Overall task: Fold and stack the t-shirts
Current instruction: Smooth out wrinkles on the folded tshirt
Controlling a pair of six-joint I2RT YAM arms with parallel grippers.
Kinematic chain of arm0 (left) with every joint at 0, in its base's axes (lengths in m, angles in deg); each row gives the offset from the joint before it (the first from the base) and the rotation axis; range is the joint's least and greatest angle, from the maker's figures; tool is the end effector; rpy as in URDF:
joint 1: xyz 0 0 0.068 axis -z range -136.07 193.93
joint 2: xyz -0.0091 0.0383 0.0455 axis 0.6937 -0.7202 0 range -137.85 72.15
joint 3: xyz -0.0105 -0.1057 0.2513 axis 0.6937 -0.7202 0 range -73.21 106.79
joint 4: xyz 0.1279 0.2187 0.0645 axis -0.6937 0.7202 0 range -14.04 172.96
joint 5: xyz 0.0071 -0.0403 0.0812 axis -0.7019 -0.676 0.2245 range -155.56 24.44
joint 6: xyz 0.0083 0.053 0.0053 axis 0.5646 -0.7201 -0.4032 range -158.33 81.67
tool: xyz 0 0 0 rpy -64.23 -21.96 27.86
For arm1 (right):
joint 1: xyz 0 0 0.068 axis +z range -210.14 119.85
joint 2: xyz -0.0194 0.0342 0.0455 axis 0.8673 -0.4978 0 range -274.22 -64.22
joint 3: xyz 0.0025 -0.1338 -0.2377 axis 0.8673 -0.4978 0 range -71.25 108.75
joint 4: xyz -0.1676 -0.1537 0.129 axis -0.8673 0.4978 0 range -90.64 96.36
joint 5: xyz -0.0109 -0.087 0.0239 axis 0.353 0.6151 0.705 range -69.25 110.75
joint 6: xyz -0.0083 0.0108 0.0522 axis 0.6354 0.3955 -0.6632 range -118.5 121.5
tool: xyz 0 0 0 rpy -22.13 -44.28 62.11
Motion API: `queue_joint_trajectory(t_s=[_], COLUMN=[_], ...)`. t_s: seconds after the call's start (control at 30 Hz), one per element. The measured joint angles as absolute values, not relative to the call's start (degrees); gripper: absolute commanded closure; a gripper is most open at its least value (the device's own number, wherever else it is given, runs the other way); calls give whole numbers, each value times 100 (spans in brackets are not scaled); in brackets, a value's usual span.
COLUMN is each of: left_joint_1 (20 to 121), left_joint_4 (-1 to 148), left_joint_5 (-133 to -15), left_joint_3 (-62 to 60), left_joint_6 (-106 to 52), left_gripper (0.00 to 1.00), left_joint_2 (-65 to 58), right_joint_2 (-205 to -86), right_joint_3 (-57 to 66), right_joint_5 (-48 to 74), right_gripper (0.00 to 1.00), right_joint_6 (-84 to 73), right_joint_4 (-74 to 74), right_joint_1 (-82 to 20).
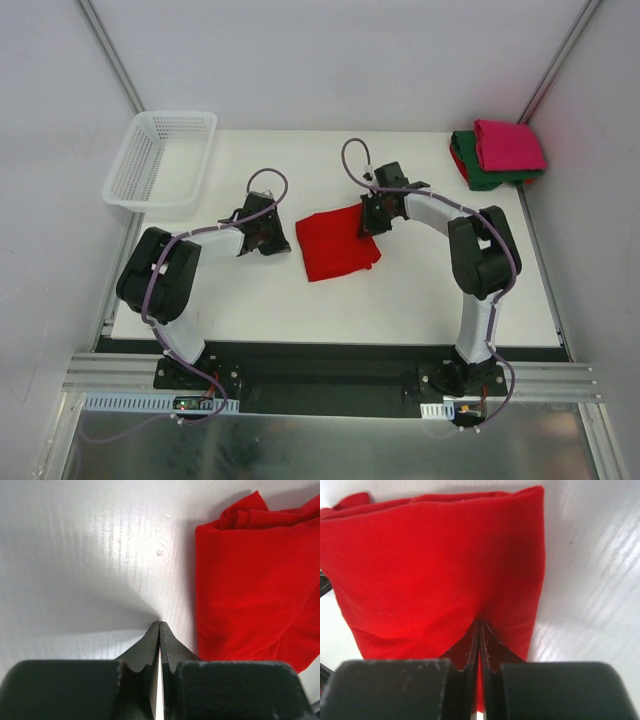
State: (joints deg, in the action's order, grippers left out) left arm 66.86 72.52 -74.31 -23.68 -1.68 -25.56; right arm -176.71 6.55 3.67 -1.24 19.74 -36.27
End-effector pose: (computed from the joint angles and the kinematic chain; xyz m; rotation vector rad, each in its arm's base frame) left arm 0.3120 -0.1380 0.1557 -0.2144 2.4372 -0.6689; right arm 0.3784 0.1789 0.1788 -0.5884 2.4946 0.5596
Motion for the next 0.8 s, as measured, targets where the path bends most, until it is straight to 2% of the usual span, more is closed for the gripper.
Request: queue_joint_trajectory(t_s=[0.33, 0.8], left_joint_1=[6800, 6837], left_joint_4=[7095, 6931], left_joint_5=[-7665, -7875], left_joint_3=[-2077, -1607], left_joint_6=[-131, -127], left_gripper=[100, 100], left_joint_2=[-2895, -3362], right_joint_2=[-17730, -17230], right_joint_3=[468, -228], right_joint_5=[290, 332], right_gripper=[99, 99], right_joint_6=[-126, -141], right_joint_4=[1734, 1594], right_joint_1=[-3622, -3568])
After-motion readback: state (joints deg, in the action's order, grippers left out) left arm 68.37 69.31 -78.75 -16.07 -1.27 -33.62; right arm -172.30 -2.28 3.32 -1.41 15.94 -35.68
